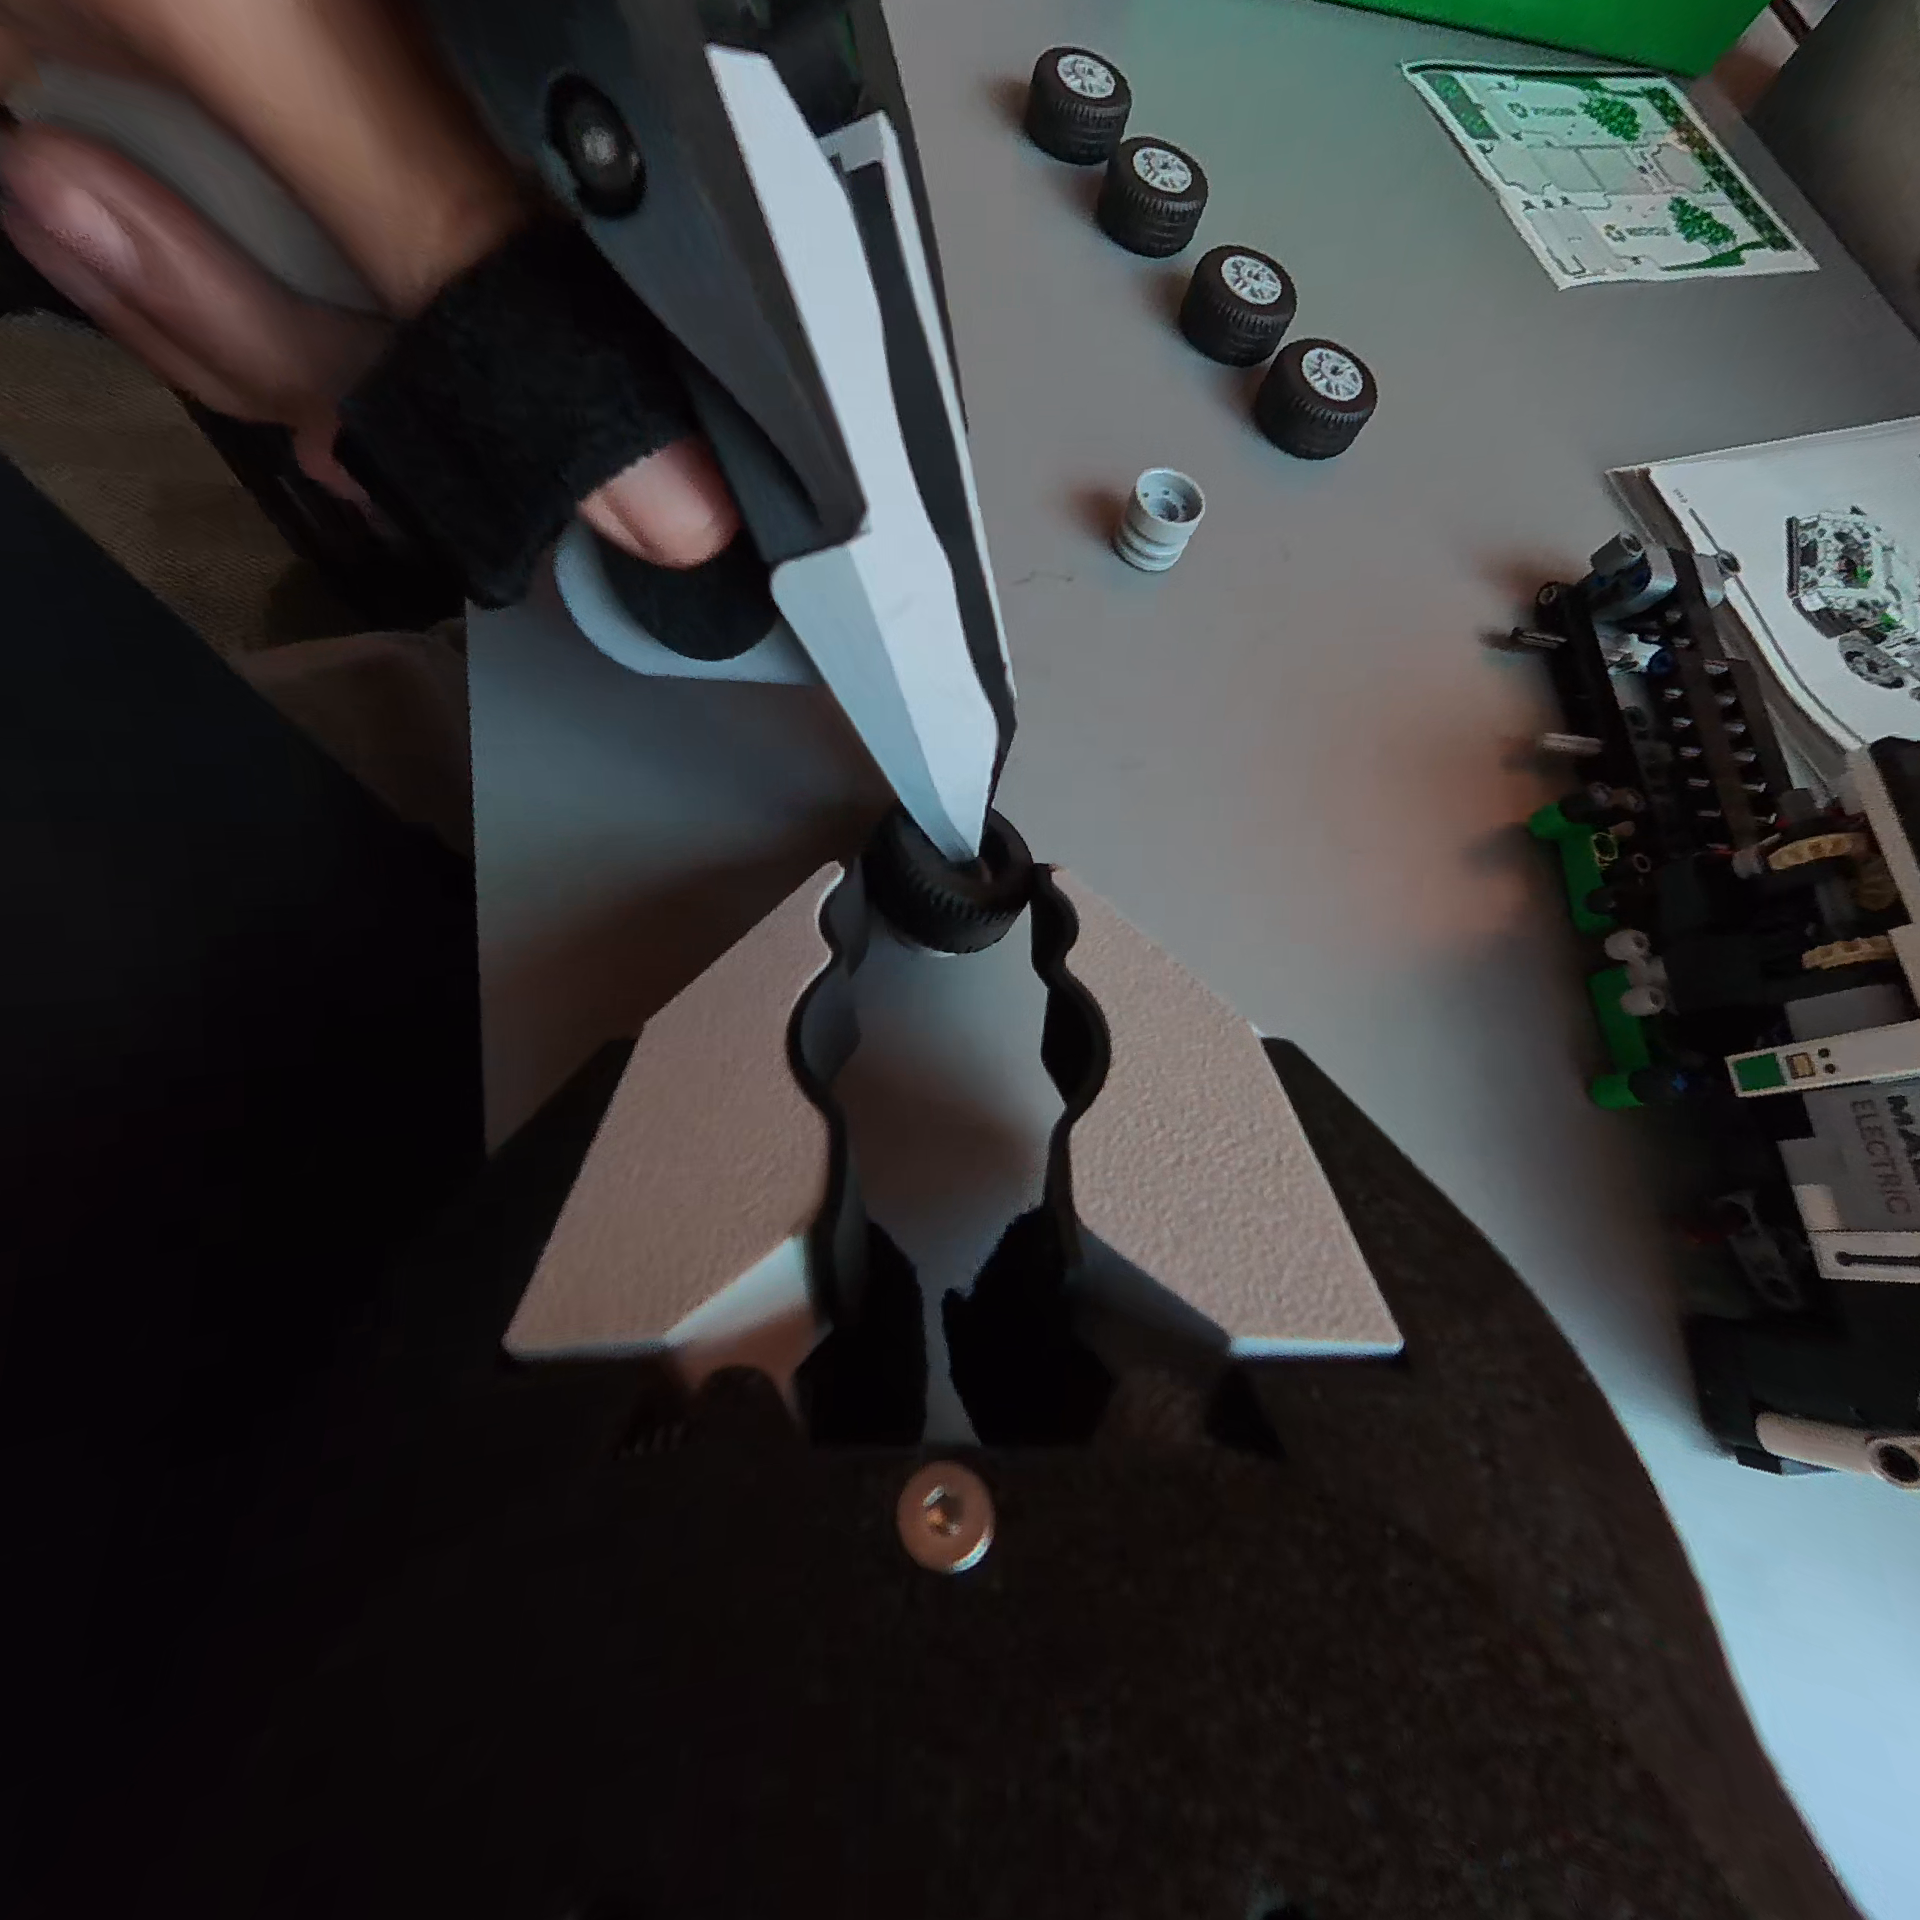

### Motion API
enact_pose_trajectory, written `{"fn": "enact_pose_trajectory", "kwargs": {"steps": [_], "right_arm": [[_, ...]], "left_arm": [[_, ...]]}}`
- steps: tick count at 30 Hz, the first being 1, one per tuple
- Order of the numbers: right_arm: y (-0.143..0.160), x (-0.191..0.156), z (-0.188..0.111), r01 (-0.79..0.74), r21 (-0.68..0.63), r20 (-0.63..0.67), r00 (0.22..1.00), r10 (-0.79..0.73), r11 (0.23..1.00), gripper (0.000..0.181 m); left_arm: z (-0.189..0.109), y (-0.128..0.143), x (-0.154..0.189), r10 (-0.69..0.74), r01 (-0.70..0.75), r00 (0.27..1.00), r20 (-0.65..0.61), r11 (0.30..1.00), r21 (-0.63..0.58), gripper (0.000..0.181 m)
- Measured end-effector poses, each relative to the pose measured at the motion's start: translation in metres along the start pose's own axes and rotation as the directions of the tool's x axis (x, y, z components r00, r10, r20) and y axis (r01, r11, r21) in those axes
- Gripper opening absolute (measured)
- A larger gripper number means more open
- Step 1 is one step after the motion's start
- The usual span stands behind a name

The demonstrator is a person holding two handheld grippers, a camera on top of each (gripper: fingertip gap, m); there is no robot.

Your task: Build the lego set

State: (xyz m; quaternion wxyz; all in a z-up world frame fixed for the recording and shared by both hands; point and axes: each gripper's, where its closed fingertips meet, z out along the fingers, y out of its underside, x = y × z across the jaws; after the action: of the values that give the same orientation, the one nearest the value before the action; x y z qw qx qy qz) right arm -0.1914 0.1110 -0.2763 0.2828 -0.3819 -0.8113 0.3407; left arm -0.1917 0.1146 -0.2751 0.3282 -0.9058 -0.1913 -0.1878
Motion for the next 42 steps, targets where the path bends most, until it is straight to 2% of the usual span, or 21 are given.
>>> {"fn": "enact_pose_trajectory", "kwargs": {"steps": [3,6,9,12,14,16,18,20,22,23,24,26,27,29,32,35,38,40,42], "right_arm": [[0.000,0.005,-0.002,0.088,0.013,-0.075,0.993,-0.087,0.996,0.031],[-0.003,0.011,-0.007,0.152,0.038,-0.150,0.978,-0.145,0.988,0.031],[-0.003,0.010,-0.007,0.194,0.027,-0.170,0.968,-0.187,0.981,0.031],[-0.006,0.008,-0.009,0.211,0.036,-0.197,0.960,-0.200,0.977,0.032],[-0.011,0.008,-0.014,0.172,0.076,-0.179,0.971,-0.156,0.982,0.037],[-0.015,0.010,-0.024,0.027,0.144,-0.099,0.995,-0.013,0.989,0.044],[-0.019,0.015,-0.037,-0.210,0.221,0.050,0.978,0.204,0.952,0.046],[-0.029,0.016,-0.047,-0.487,0.259,0.286,0.864,0.415,0.834,0.046],[-0.049,0.016,-0.060,-0.675,0.281,0.497,0.710,0.498,0.682,0.046],[-0.056,0.017,-0.065,-0.708,0.298,0.542,0.678,0.498,0.640,0.044],[-0.062,0.017,-0.072,-0.722,0.325,0.579,0.662,0.475,0.611,0.037],[-0.070,0.020,-0.085,-0.742,0.371,0.635,0.641,0.430,0.559,0.032],[-0.074,0.019,-0.091,-0.740,0.381,0.661,0.637,0.397,0.554,0.029],[-0.079,0.014,-0.093,-0.688,0.409,0.641,0.685,0.348,0.600,0.029],[-0.086,0.006,-0.095,-0.621,0.434,0.610,0.736,0.295,0.652,0.024],[-0.088,0.000,-0.100,-0.659,0.417,0.669,0.689,0.279,0.626,0.020],[-0.090,-0.006,-0.105,-0.722,0.375,0.754,0.603,0.261,0.582,0.019],[-0.087,-0.003,-0.103,-0.748,0.356,0.769,0.575,0.280,0.559,0.017],[-0.083,0.001,-0.102,-0.742,0.354,0.751,0.588,0.300,0.569,0.017]], "left_arm": [[-0.002,-0.005,0.003,-0.026,0.026,1.000,0.005,1.000,0.013,0.008],[-0.006,-0.009,0.008,-0.053,0.054,0.998,-0.045,0.998,0.036,0.013],[-0.006,-0.006,0.009,-0.074,0.077,0.995,-0.069,0.996,0.040,0.012],[-0.008,-0.006,0.009,-0.005,0.007,0.999,-0.054,0.999,0.044,0.005],[-0.012,-0.010,0.006,0.095,-0.095,0.995,-0.001,0.993,0.073,0.005],[-0.017,-0.015,-0.002,0.247,-0.258,0.961,0.124,0.962,0.085,0.005],[-0.025,-0.024,-0.002,0.373,-0.406,0.901,0.222,0.905,0.126,0.005],[-0.036,-0.037,0.009,0.443,-0.507,0.851,0.283,0.833,0.221,0.005],[-0.049,-0.048,0.026,0.472,-0.559,0.827,0.305,0.750,0.353,0.005],[-0.053,-0.049,0.032,0.487,-0.578,0.816,0.313,0.714,0.395,0.005],[-0.058,-0.050,0.041,0.503,-0.582,0.812,0.294,0.674,0.455,0.005],[-0.073,-0.053,0.058,0.493,-0.497,0.849,0.192,0.617,0.610,0.004],[-0.077,-0.053,0.063,0.479,-0.428,0.870,0.116,0.620,0.658,0.005],[-0.085,-0.055,0.067,0.445,-0.317,0.896,0.011,0.621,0.717,0.004],[-0.088,-0.051,0.072,0.444,-0.250,0.893,-0.071,0.621,0.743,0.004],[-0.089,-0.046,0.077,0.474,-0.233,0.871,-0.130,0.630,0.741,0.004],[-0.088,-0.041,0.083,0.511,-0.215,0.836,-0.199,0.638,0.739,0.004],[-0.086,-0.043,0.083,0.526,-0.235,0.832,-0.177,0.623,0.746,0.005],[-0.080,-0.045,0.081,0.537,-0.276,0.832,-0.142,0.622,0.733,0.005]]}}
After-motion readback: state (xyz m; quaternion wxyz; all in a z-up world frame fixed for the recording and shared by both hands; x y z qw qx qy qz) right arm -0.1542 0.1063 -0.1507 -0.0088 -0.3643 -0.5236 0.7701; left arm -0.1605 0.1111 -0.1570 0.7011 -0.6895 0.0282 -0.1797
